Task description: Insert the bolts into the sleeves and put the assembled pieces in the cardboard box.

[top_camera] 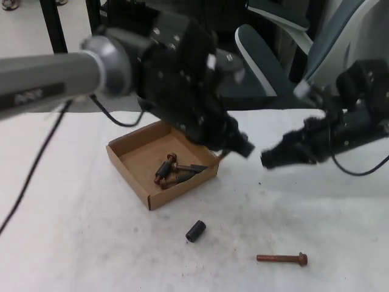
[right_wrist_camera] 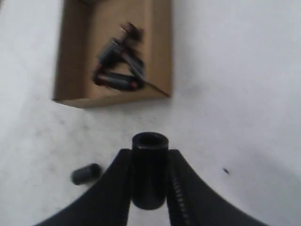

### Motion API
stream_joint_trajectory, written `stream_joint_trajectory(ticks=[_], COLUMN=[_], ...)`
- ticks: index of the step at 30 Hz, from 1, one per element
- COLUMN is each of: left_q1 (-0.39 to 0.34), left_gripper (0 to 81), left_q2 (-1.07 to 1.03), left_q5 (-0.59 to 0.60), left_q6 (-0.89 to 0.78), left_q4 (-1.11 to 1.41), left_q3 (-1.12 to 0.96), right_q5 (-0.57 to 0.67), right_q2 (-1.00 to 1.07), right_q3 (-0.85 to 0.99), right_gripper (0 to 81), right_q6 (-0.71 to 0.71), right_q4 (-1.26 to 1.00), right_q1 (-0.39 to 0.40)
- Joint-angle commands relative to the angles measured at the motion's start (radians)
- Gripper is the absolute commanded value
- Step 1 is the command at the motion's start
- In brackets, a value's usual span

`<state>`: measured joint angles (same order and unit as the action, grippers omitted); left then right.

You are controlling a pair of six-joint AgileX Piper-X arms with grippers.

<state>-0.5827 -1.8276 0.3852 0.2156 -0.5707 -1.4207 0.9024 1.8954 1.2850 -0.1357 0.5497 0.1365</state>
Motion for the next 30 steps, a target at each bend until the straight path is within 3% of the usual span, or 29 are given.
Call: stream_joint_trajectory(ticks=[1, 8, 18, 25, 30], left_q1=[0.037, 0.116, 0.226, 0.236, 0.236], left_gripper=[0.8, 0.8, 0.8, 0.8, 0.8], left_q2=[0.058, 0.127, 0.171, 0.171, 0.171], left_q5=[0.1, 0.193, 0.465, 0.631, 0.684], left_q6=[-0.076, -0.148, -0.327, -0.267, -0.231], left_q4=[0.068, 0.152, 0.342, 0.377, 0.377], left_q3=[-0.004, -0.007, -0.009, -0.009, -0.007], right_q5=[0.108, 0.328, 0.37, 0.365, 0.306], right_q2=[-0.036, -0.103, -0.148, -0.148, -0.148], right_q3=[0.003, -0.002, -0.002, -0.002, -0.002], right_gripper=[0.2, 0.2, 0.2, 0.2, 0.2], right_q6=[-0.027, -0.171, -0.186, -0.186, -0.186], right_q4=[-0.025, -0.016, -0.012, -0.045, -0.129], right_q1=[-0.003, -0.001, 0.054, 0.153, 0.179])
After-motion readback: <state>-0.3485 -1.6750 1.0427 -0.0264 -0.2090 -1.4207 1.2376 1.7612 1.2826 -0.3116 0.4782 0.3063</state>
